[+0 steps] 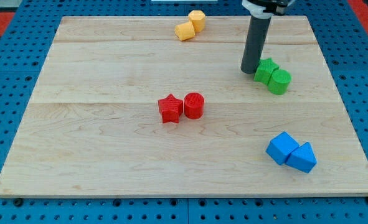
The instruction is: Point your arm bottom below red blocks
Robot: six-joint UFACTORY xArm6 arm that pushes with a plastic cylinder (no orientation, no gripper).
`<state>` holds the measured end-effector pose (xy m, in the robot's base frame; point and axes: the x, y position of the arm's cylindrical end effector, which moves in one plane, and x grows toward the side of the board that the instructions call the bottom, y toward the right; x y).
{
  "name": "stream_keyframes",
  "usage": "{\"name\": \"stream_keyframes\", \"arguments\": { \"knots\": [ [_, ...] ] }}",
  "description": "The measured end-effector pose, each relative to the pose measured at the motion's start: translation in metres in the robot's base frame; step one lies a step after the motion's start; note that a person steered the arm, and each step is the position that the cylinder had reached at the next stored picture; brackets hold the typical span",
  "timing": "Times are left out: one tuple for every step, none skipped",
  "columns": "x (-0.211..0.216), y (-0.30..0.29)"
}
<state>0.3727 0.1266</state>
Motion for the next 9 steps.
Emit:
{"name": "stream_keyframes", "arguments": {
  "knots": [
    [0.015,-0.007],
    [0.017,-0.030],
    [0.028,-0.026],
    [0.059,-0.013],
    [0.084,-0.014],
    [0.096,-0.019],
    [0.140,-0.053],
    [0.151,-0.093],
    [0.169,-0.151]
  ]
}}
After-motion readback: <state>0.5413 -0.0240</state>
